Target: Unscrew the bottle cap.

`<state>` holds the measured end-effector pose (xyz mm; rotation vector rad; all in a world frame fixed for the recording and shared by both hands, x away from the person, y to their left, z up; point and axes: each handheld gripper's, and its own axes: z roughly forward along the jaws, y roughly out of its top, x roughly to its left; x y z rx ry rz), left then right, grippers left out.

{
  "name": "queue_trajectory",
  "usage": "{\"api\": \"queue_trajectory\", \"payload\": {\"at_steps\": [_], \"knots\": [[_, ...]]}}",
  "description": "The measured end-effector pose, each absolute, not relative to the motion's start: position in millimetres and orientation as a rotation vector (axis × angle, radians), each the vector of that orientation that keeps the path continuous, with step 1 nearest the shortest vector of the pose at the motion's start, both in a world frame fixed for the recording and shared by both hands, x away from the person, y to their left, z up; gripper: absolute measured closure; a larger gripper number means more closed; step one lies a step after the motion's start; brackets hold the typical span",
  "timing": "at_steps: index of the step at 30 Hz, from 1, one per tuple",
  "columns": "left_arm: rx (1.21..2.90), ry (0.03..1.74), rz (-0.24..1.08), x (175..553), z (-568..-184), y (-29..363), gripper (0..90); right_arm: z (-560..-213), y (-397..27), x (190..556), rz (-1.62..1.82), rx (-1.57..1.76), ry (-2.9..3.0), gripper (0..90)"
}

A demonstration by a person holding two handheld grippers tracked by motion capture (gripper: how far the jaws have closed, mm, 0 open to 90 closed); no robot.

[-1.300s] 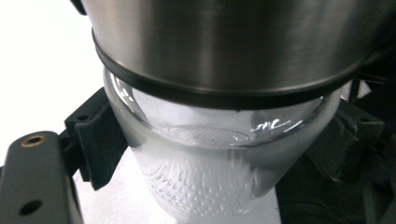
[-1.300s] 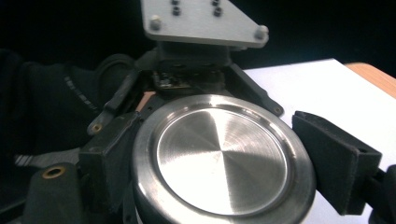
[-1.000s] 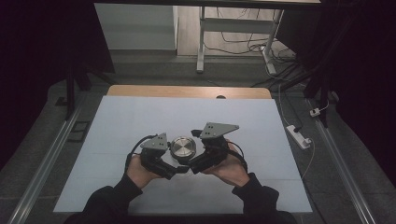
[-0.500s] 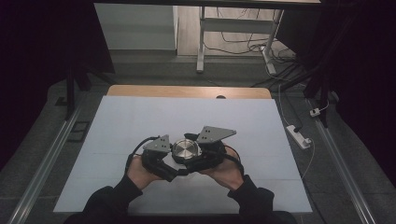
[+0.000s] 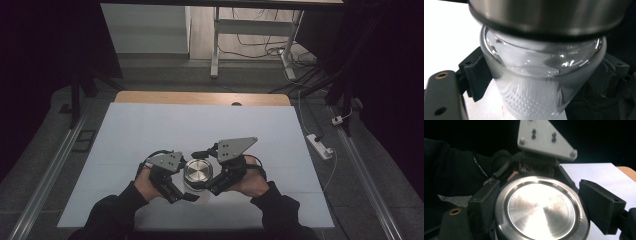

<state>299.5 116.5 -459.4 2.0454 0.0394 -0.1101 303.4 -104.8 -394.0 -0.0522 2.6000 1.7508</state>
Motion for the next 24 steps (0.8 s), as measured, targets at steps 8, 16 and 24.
{"api": "queue_trajectory", "payload": {"at_steps": [8, 16, 24], "knots": [[2.069, 0.144, -0.036, 301, -459, 116, 16.1, -395, -106, 308, 1.741, 0.053, 2.579, 19.3], [2.089, 0.221, 0.018, 305, -464, 116, 16.2, -398, -109, 314, 1.739, 0.198, 2.534, 19.3], [2.108, 0.264, 0.052, 308, -469, 115, 16.2, -394, -113, 315, 1.738, 0.243, 2.487, 19.3]]}}
